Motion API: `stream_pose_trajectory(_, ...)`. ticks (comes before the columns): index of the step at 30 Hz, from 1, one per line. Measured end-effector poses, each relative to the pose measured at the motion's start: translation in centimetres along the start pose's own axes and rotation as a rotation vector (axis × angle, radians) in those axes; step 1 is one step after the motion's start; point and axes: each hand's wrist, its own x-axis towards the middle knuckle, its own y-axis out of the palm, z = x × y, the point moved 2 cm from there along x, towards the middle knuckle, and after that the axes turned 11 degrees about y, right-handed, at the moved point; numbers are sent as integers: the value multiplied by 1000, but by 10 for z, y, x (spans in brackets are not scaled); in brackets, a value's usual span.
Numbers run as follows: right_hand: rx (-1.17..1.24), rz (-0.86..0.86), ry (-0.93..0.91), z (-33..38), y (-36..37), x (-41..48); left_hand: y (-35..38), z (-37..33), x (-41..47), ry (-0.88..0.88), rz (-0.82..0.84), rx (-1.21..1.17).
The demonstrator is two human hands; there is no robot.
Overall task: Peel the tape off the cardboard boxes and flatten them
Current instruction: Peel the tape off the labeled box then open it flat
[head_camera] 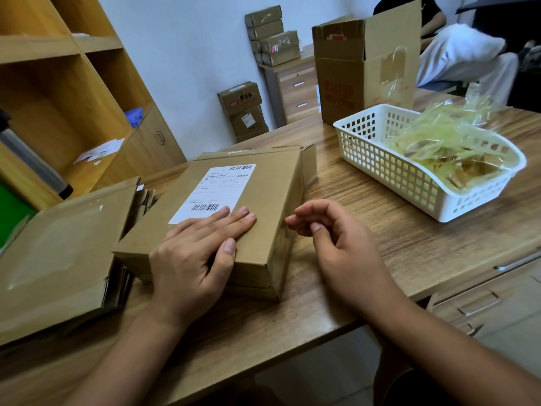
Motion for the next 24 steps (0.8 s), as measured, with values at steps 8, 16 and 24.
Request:
stream_pose_trajectory(8,39,-1,-42,6,-1,-1,-1,0,0,2,1,-5)
stream_pose_trajectory(16,76,51,-23,-1,1,-13,-2,2,0,17,-1,-59)
stream_pose_trajectory(24,328,100,136,-7,-6,-18,-8,11,0,26,44,-236)
